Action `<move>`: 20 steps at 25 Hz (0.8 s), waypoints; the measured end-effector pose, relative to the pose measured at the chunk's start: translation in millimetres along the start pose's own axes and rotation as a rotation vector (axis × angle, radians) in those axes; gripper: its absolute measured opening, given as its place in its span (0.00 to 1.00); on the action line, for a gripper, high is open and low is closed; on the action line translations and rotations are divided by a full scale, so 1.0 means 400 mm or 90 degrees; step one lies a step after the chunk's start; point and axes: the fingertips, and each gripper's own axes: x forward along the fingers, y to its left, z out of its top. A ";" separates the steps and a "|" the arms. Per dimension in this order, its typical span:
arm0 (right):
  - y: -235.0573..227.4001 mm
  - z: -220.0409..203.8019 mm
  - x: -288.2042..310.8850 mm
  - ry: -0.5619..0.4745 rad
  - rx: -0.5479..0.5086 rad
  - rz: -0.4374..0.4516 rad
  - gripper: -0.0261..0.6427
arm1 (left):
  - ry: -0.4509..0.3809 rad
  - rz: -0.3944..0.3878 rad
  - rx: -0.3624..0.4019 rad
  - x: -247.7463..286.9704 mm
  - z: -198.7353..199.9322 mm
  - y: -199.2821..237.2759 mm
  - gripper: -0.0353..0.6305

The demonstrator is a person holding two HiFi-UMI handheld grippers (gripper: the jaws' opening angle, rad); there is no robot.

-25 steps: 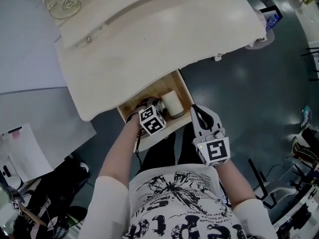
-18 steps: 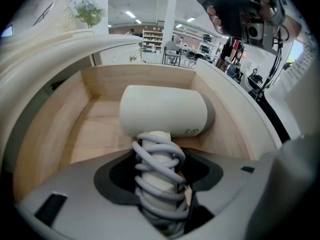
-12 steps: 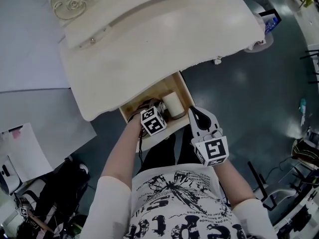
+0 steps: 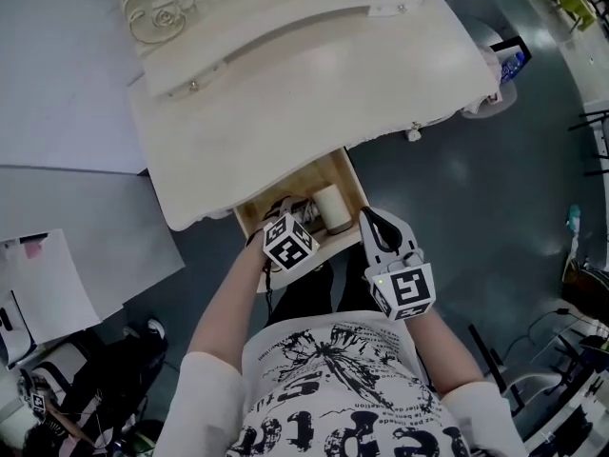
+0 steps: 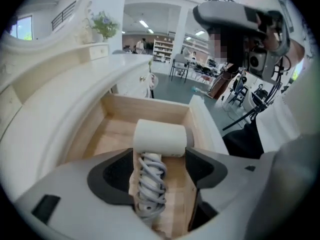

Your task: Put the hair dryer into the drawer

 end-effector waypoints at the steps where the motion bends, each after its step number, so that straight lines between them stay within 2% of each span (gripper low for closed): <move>1: 0.002 0.009 -0.004 -0.004 -0.003 0.002 0.06 | -0.011 0.010 0.001 -0.022 0.013 0.000 0.57; 2: 0.005 0.017 -0.008 -0.008 -0.006 0.003 0.06 | -0.019 0.026 0.002 -0.044 0.024 0.003 0.53; 4: 0.014 0.035 -0.015 -0.014 -0.013 0.007 0.06 | -0.033 0.077 -0.012 -0.096 0.043 0.026 0.27; 6: 0.024 0.057 -0.016 -0.024 -0.022 0.017 0.06 | -0.052 0.143 -0.042 -0.153 0.066 0.063 0.09; 10: 0.068 0.107 -0.026 -0.056 -0.030 0.046 0.06 | -0.122 0.227 -0.065 -0.282 0.118 0.092 0.08; 14: 0.106 0.163 -0.023 -0.089 -0.055 0.069 0.06 | -0.215 0.309 -0.089 -0.422 0.154 0.120 0.08; 17: 0.138 0.203 -0.019 -0.111 -0.083 0.086 0.06 | -0.278 0.371 -0.114 -0.526 0.158 0.133 0.08; 20: 0.177 0.243 -0.023 -0.132 -0.115 0.108 0.06 | -0.319 0.438 -0.151 -0.625 0.140 0.138 0.08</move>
